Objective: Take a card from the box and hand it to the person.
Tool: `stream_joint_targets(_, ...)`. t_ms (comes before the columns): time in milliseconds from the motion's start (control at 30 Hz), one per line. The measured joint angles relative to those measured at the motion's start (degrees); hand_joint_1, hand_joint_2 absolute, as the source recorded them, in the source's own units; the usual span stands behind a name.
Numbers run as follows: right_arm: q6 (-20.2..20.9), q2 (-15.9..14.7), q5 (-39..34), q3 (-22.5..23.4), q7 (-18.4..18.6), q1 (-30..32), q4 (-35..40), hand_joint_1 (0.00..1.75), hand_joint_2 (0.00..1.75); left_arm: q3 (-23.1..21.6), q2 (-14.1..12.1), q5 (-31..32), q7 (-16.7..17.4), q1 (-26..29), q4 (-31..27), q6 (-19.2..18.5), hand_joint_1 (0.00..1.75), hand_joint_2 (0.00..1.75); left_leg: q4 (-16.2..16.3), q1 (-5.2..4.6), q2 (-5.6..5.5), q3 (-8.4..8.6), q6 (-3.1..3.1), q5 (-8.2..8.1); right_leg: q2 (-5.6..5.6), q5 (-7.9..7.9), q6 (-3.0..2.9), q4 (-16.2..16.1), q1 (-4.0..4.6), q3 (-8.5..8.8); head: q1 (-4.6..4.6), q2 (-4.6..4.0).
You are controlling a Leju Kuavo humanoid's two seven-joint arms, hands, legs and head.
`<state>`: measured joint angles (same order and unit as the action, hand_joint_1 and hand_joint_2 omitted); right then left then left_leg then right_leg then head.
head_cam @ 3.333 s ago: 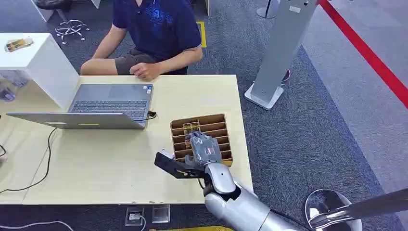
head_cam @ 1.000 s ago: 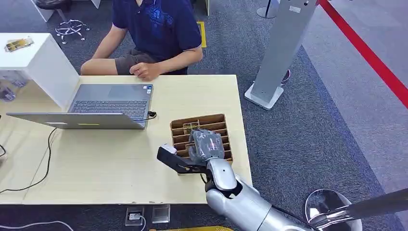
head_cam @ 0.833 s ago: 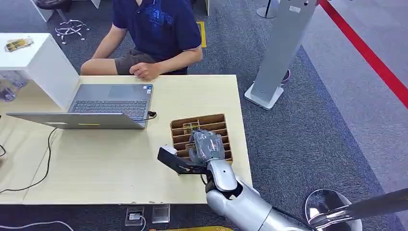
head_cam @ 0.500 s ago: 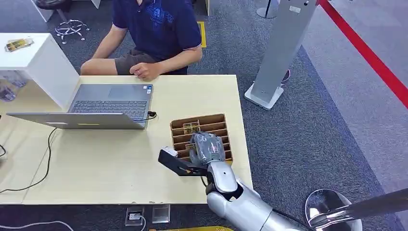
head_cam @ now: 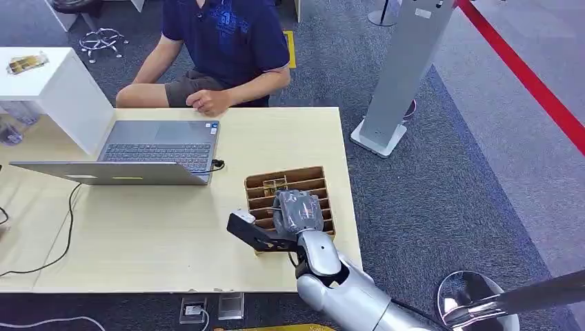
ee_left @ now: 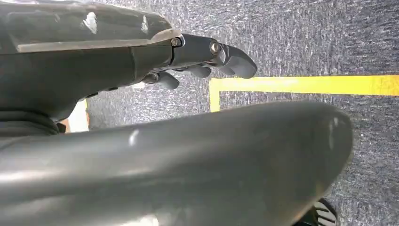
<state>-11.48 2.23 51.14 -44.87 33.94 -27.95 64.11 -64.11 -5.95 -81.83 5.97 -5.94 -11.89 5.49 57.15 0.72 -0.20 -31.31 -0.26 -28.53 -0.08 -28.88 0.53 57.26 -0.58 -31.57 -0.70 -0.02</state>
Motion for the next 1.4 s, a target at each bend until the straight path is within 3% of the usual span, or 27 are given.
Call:
stream_joint_targets(433,-1.5,-0.6,0.1,0.0,-0.9,0.2,1.5,1.75,1.75,0.0,0.0,0.1,-1.4,0.0,0.0,0.4,0.0,0.0,0.0,0.0,0.0,0.0,0.0,0.0,0.0,0.0,0.0,0.0,0.0,0.0,0.0,0.02)
stream_joint_targets(633,-3.5,-1.9,1.4,0.1,-2.4,-0.4,6.8,1.75,1.75,0.0,0.0,-0.5,-1.4,0.0,0.0,0.4,0.0,0.0,0.0,0.0,0.01,0.0,0.0,0.0,0.0,0.0,0.0,0.0,0.0,0.0,-0.02,0.0)
stream_joint_targets(967,-3.8,-2.8,0.2,0.5,-7.8,-9.7,12.5,1.75,1.75,0.0,0.0,-0.2,-1.4,0.0,0.0,0.2,0.0,0.0,0.0,0.0,0.01,-0.01,-0.01,0.02,0.01,0.01,0.0,0.0,0.0,0.02,0.0,0.02)
stream_joint_targets(1233,-6.3,0.6,-3.0,-0.8,-13.9,-19.9,1.3,1.75,1.75,0.0,0.0,0.9,-1.7,-0.1,0.0,-0.2,0.0,0.0,0.0,0.0,-0.02,-0.03,-0.01,0.02,-0.02,0.01,0.0,0.0,0.0,0.02,0.02,0.02)
stream_joint_targets(1400,-8.4,3.2,-4.0,-2.0,-17.5,-22.2,-7.7,1.75,1.75,0.0,0.0,0.9,-1.7,-0.2,0.0,-0.2,0.0,0.0,0.0,0.0,-0.03,-0.05,-0.01,0.02,-0.02,0.01,0.0,0.0,0.0,0.01,0.02,0.0)
